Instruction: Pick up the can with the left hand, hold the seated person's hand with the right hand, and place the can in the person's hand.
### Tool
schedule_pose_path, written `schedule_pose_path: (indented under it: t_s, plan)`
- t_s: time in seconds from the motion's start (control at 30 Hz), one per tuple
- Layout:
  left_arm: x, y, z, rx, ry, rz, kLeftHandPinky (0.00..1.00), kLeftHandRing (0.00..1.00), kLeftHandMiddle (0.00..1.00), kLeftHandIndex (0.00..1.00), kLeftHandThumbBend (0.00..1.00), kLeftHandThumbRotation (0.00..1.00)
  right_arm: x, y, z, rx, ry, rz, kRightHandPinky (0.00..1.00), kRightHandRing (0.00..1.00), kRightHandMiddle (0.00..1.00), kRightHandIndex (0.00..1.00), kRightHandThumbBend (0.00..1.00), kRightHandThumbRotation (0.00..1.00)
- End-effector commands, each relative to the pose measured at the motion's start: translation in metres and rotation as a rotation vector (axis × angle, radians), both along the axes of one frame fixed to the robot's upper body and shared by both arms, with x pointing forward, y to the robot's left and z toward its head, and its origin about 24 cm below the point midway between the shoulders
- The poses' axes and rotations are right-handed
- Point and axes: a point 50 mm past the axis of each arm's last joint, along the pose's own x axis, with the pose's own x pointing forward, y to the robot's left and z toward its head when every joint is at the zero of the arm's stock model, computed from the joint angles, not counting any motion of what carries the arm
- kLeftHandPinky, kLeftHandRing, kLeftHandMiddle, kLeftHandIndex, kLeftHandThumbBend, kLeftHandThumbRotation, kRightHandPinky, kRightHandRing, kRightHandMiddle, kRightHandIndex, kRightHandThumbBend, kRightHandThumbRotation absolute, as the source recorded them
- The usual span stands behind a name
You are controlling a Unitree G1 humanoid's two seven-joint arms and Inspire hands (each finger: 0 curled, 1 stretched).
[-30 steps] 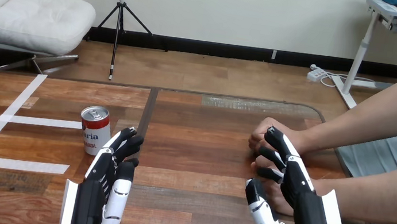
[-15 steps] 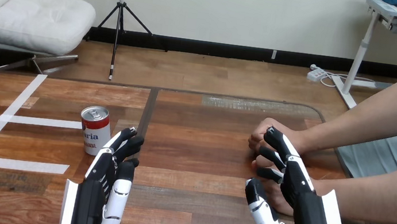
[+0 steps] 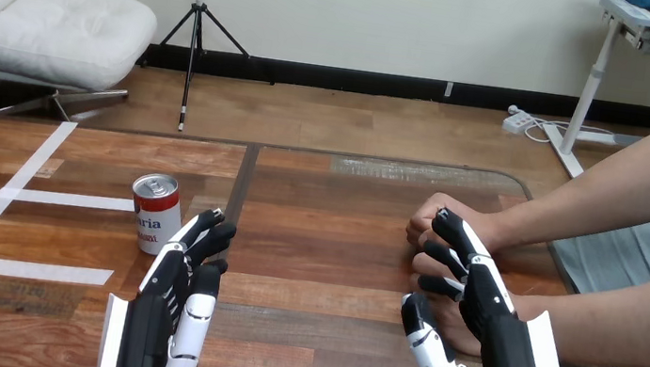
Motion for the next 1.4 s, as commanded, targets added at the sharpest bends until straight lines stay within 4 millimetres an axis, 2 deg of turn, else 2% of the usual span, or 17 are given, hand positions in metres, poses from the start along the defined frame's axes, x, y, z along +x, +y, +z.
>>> schedule_pose_path:
  t_s: [0.0, 0.3, 0.6, 0.77, 1.2, 1.37]
  plan:
    - [0.013, -0.003, 0.017, -0.013, -0.102, -0.002, 0.77, 0.83, 0.80, 0.83, 0.53, 0.95, 0.009, -0.001, 0.016, 0.002, -0.089, -0.006, 0.74, 0.86, 0.92, 0.91, 0.35, 0.54]
    - [0.013, 0.001, 0.020, -0.013, -0.135, 0.014, 0.77, 0.83, 0.81, 0.83, 0.54, 0.94, 0.010, -0.001, 0.016, 0.004, -0.091, -0.005, 0.74, 0.86, 0.92, 0.91, 0.35, 0.54]
    - [0.018, 0.011, 0.026, 0.019, -0.177, 0.067, 0.78, 0.83, 0.83, 0.84, 0.50, 0.85, 0.010, -0.001, 0.016, 0.003, -0.090, -0.006, 0.73, 0.86, 0.92, 0.91, 0.36, 0.53]
    - [0.021, 0.019, 0.029, 0.058, -0.193, 0.099, 0.80, 0.84, 0.84, 0.84, 0.52, 0.78, 0.010, -0.001, 0.016, 0.001, -0.089, -0.004, 0.73, 0.86, 0.92, 0.91, 0.35, 0.53]
    - [0.031, 0.036, 0.038, 0.159, -0.234, 0.165, 0.84, 0.86, 0.87, 0.86, 0.56, 0.69, 0.010, -0.001, 0.015, 0.001, -0.083, -0.006, 0.74, 0.86, 0.92, 0.91, 0.36, 0.54]
    - [0.035, 0.041, 0.040, 0.195, -0.224, 0.182, 0.88, 0.89, 0.89, 0.87, 0.62, 0.65, 0.010, -0.001, 0.015, 0.003, -0.081, -0.005, 0.74, 0.87, 0.92, 0.91, 0.36, 0.54]
